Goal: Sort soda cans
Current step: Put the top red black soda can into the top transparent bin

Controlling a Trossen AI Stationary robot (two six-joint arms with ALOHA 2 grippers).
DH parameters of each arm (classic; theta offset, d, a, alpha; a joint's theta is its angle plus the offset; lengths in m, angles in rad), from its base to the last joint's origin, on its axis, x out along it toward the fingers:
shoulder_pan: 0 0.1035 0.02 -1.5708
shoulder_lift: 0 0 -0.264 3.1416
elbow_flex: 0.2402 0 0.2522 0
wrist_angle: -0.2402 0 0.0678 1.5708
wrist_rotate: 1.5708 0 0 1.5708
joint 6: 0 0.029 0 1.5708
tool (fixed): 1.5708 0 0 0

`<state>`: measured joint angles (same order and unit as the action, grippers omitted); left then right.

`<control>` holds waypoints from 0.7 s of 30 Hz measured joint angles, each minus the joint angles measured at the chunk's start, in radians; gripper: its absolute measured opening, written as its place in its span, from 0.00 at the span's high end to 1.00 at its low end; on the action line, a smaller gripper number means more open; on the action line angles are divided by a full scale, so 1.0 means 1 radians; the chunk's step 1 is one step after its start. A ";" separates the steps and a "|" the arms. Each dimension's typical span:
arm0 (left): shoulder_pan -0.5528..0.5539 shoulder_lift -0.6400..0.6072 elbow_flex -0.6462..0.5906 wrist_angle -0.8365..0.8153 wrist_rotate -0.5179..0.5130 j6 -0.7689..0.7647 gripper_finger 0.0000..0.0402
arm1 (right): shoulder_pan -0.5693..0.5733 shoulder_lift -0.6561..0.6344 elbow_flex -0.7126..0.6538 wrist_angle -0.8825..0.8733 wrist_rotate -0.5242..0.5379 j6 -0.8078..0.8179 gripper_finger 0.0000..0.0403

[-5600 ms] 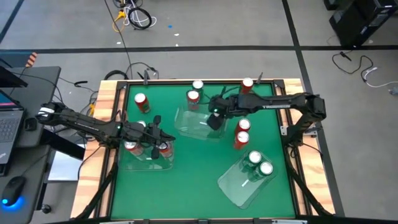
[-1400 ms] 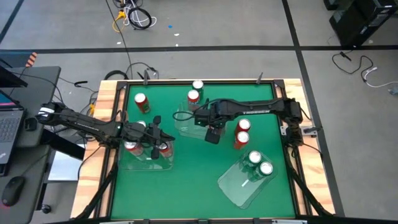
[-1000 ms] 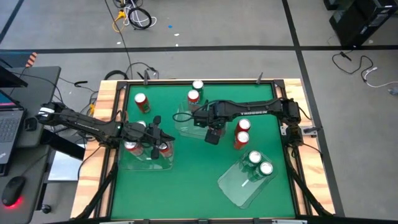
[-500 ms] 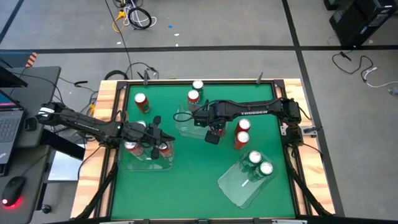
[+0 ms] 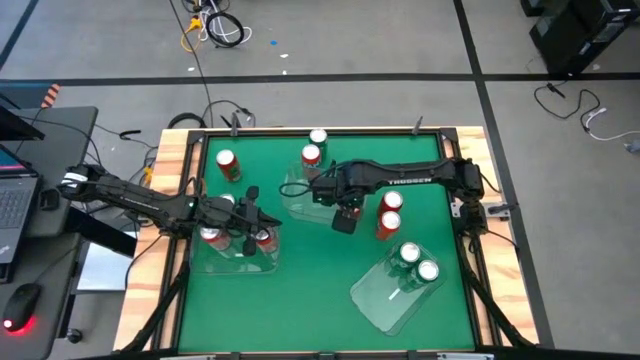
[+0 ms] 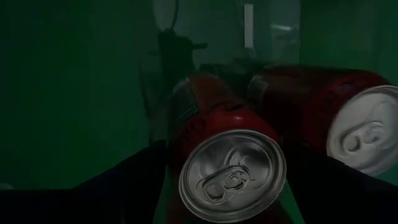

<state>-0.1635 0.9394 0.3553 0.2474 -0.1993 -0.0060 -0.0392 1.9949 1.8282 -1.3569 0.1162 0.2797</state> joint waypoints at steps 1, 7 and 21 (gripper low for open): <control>0.000 0.000 0.000 0.000 0.000 0.000 1.00 | 0.000 0.000 0.017 -0.013 0.000 -0.002 0.25; 0.000 0.000 0.000 0.000 0.000 0.000 1.00 | -0.001 -0.001 0.127 -0.050 0.010 -0.036 0.22; 0.000 0.000 0.000 0.000 0.000 0.000 1.00 | -0.016 -0.002 0.089 0.093 -0.021 -0.120 0.35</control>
<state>-0.1635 0.9390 0.3553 0.2474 -0.1993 -0.0059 -0.0555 1.9934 1.9175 -1.2636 0.0950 0.1600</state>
